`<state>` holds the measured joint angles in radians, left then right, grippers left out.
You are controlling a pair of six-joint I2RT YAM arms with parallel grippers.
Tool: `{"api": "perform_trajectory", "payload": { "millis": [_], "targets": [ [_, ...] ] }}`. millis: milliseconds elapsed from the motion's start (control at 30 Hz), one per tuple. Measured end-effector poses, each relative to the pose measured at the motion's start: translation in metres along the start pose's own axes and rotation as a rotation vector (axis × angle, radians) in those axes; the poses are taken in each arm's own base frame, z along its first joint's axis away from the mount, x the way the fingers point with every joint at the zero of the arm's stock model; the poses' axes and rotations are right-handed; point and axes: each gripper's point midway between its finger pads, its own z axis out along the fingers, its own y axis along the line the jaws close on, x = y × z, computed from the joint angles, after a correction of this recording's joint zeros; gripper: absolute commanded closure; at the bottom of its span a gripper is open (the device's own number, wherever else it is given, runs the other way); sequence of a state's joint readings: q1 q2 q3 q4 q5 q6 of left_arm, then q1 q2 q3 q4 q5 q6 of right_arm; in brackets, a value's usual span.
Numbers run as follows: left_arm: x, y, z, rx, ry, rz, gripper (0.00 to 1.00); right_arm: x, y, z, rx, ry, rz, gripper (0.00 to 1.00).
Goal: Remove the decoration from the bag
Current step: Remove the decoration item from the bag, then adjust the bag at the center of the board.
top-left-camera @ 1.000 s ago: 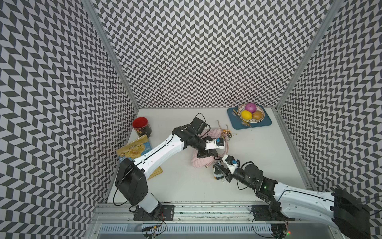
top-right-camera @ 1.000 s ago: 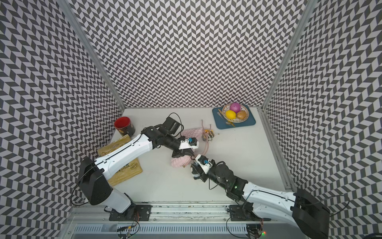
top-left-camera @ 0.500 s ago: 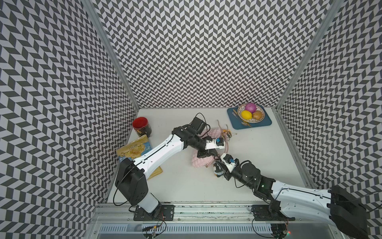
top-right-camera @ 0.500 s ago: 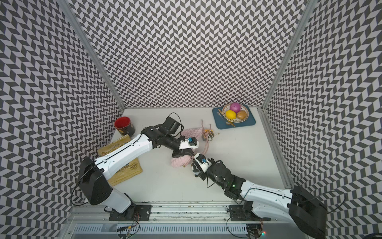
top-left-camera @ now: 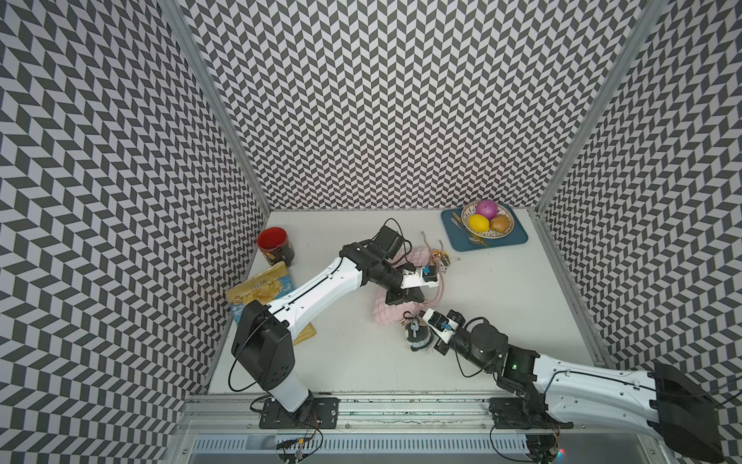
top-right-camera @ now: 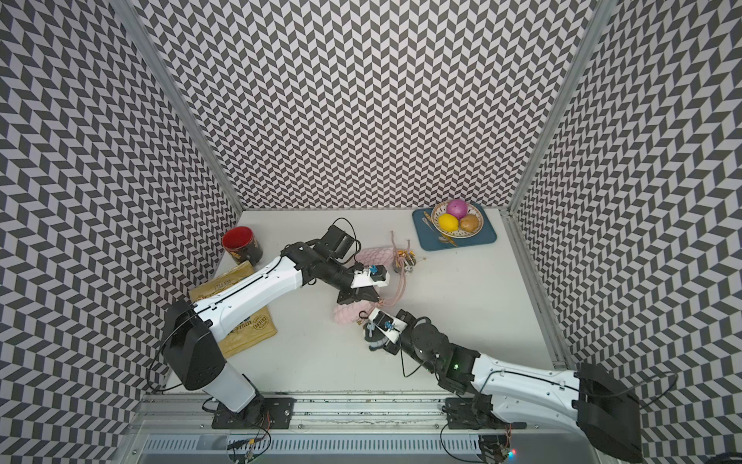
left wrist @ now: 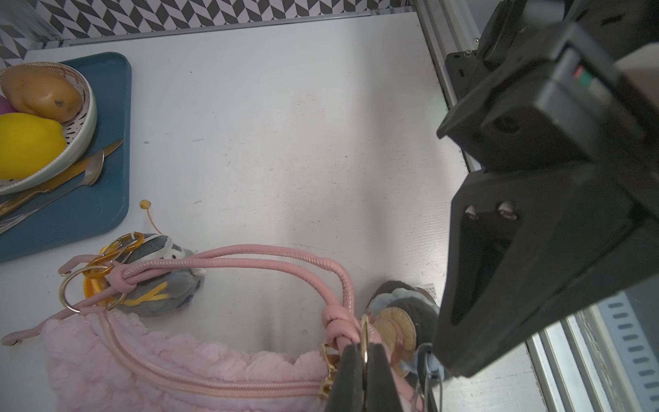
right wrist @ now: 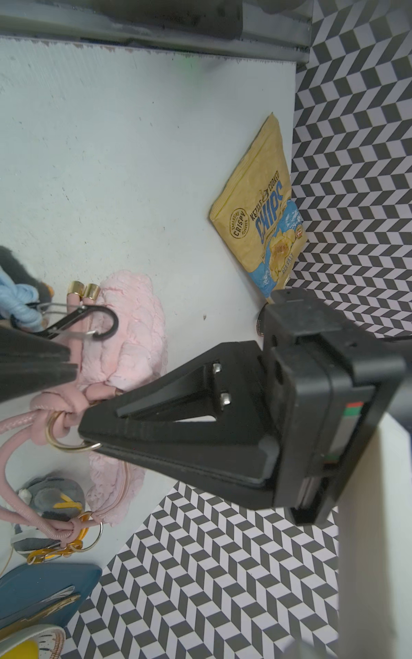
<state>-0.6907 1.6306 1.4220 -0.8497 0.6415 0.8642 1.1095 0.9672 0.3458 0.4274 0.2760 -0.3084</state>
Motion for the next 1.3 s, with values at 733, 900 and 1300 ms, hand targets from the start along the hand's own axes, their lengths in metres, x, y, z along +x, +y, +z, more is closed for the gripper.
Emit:
{"api": "perform_trajectory", "payload": {
  "millis": [733,900,1300],
  "targets": [
    [0.074,0.054,-0.031,-0.440,0.124,-0.200,1.00,0.068,-0.051,0.000,0.081,0.131,0.346,0.56],
    [0.083,0.034,-0.036,-0.435,0.110,-0.186,1.00,0.066,-0.082,0.004,0.134,0.115,0.444,0.32],
    [0.113,-0.004,-0.043,-0.477,0.131,-0.131,1.00,0.051,-0.114,0.079,0.101,0.188,0.467,0.23]
  ]
}}
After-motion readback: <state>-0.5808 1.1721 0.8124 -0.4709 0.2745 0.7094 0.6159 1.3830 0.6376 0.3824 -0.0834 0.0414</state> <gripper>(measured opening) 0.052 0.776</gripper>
